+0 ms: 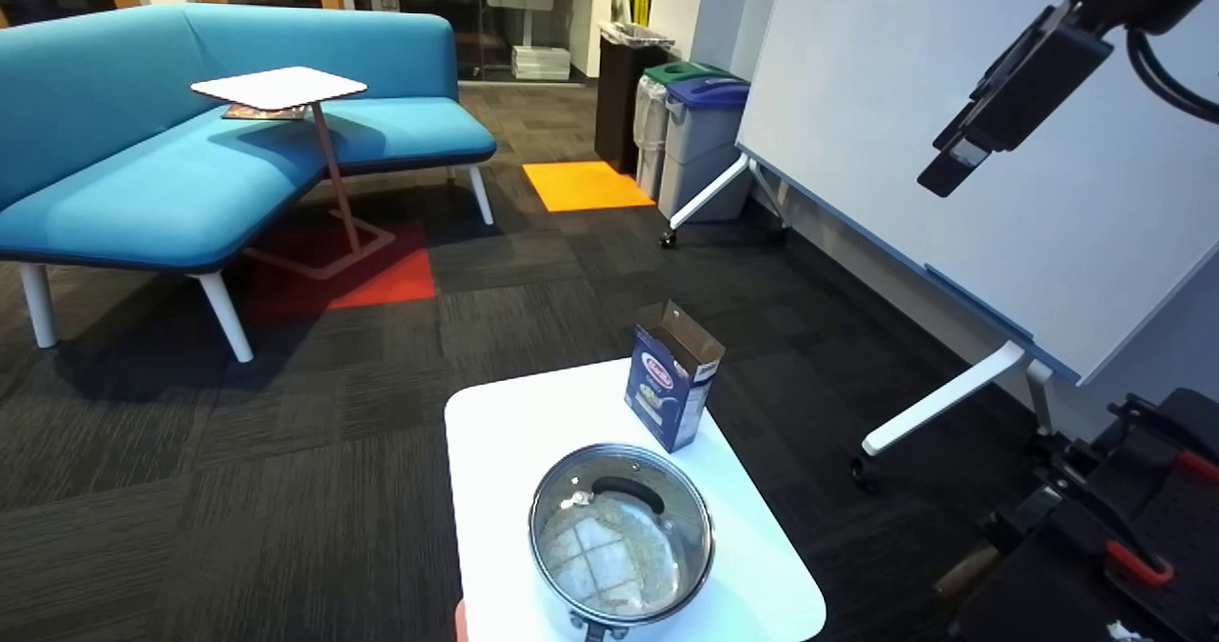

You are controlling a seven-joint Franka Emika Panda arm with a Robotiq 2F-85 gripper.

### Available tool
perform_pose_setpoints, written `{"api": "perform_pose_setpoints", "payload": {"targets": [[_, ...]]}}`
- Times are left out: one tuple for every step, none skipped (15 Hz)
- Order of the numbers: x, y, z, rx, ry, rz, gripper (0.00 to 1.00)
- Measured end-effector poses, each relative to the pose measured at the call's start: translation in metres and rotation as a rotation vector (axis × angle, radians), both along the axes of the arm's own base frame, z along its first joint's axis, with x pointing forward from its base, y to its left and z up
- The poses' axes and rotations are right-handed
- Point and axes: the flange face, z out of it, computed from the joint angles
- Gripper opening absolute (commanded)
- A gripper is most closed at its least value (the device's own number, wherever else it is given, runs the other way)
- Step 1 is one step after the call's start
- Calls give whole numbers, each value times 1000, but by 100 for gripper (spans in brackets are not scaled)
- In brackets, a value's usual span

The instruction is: Remove the lid from the pot

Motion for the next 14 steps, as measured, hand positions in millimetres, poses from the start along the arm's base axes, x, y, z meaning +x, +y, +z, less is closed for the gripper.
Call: {"api": "perform_pose_setpoints", "payload": {"targets": [[0, 0, 0, 0, 0, -1, 100], [0, 1, -1, 2, 1, 1, 100], [1, 4, -2, 2, 0, 7, 100], [1, 11, -6, 2, -1, 19, 100], [2, 20, -10, 2, -3, 32, 100], [3, 32, -16, 2, -5, 51, 100], [3, 47, -24, 1, -5, 71, 100], [5, 62, -32, 1, -4, 89, 100], [7, 78, -41, 3, 1, 105, 100], [10, 92, -51, 5, 7, 118, 100], [13, 105, -62, 4, 16, 122, 100], [18, 118, -74, 0, 26, 120, 100], [23, 128, -86, -6, 32, 113, 100], [29, 137, -98, -14, 39, 102, 100]]}}
